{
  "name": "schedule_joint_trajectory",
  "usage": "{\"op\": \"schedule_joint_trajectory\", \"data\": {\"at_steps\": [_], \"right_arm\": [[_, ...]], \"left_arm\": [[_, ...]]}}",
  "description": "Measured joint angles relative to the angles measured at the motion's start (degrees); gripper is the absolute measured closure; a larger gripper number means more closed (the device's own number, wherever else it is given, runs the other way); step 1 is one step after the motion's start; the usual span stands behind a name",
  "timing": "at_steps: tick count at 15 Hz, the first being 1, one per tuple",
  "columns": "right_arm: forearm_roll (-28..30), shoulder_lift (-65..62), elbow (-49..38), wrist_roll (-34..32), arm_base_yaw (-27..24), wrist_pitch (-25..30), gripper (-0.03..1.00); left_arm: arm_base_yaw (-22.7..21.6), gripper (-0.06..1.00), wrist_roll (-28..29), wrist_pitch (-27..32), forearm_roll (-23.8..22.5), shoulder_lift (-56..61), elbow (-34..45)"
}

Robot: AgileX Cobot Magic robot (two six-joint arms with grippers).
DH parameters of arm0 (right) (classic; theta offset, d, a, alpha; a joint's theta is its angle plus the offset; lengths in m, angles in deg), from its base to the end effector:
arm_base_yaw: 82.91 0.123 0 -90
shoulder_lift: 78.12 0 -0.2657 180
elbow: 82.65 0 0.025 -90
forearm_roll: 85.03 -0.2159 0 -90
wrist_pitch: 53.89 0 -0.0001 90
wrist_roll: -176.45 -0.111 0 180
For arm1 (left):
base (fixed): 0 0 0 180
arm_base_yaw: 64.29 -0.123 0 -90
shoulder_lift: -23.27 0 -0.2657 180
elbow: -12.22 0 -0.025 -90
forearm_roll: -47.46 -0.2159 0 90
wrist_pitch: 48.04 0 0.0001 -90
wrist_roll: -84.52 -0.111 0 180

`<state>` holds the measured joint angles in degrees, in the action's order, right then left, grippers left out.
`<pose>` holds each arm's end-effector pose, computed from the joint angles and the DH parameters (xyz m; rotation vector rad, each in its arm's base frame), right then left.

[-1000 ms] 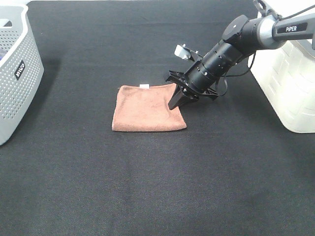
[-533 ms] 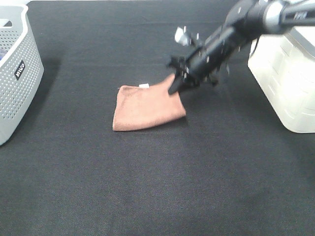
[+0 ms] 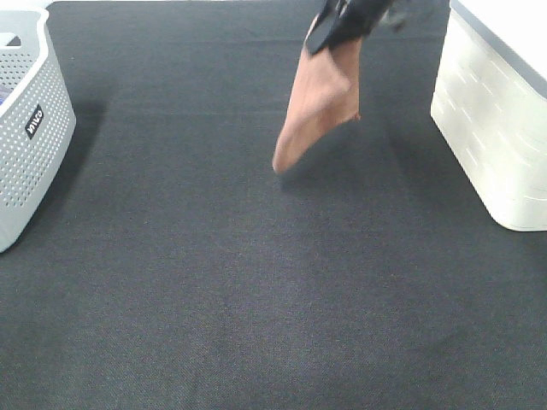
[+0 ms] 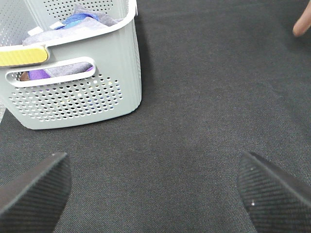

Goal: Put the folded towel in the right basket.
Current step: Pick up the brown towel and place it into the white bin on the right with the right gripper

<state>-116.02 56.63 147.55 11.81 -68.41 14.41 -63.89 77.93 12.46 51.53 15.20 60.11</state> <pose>0.4212 0.1638 0.2729 -0.5641 2.5193 0.7236 0.0010 -0.0069 0.2525 0.1271 2.0266 -0.0168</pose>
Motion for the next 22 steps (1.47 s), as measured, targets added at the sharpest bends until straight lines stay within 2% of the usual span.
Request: {"op": "schedule_joint_trajectory", "data": {"at_steps": [2,4,12,13,14,17,20,21,22], "right_arm": [[4.3,-1.83,4.3,-3.09,-0.57,0.86,0.97],[6.42,-5.16,6.82,-5.44,-3.44,1.15,0.97],[7.96,-13.41,7.05,-6.36,-22.0,1.38,0.97],[9.0,-13.41,7.05,-6.47,-23.26,1.38,0.97],[12.43,-13.41,6.47,-7.33,-24.75,1.38,0.97],[19.14,-13.35,1.09,-8.02,-25.32,1.38,0.97],[24.81,-10.2,-2.23,-12.55,-25.32,1.49,0.95],[25.95,-9.05,-2.81,-13.69,-25.32,1.66,0.91],[25.95,-9.05,-2.81,-13.69,-25.32,1.66,0.91]], "left_arm": [[0.0,0.06,0.0,0.0,0.0,0.0,0.0],[0.0,0.06,0.0,0.0,0.0,0.0,0.0],[0.0,0.06,0.0,0.0,0.0,0.0,0.0],[0.0,0.06,0.0,0.0,0.0,0.0,0.0],[0.0,0.06,0.0,0.0,0.0,0.0,0.0],[0.0,0.06,0.0,0.0,0.0,0.0,0.0],[0.0,0.06,0.0,0.0,0.0,0.0,0.0],[0.0,0.06,0.0,0.0,0.0,0.0,0.0],[0.0,0.06,0.0,0.0,0.0,0.0,0.0]]}}
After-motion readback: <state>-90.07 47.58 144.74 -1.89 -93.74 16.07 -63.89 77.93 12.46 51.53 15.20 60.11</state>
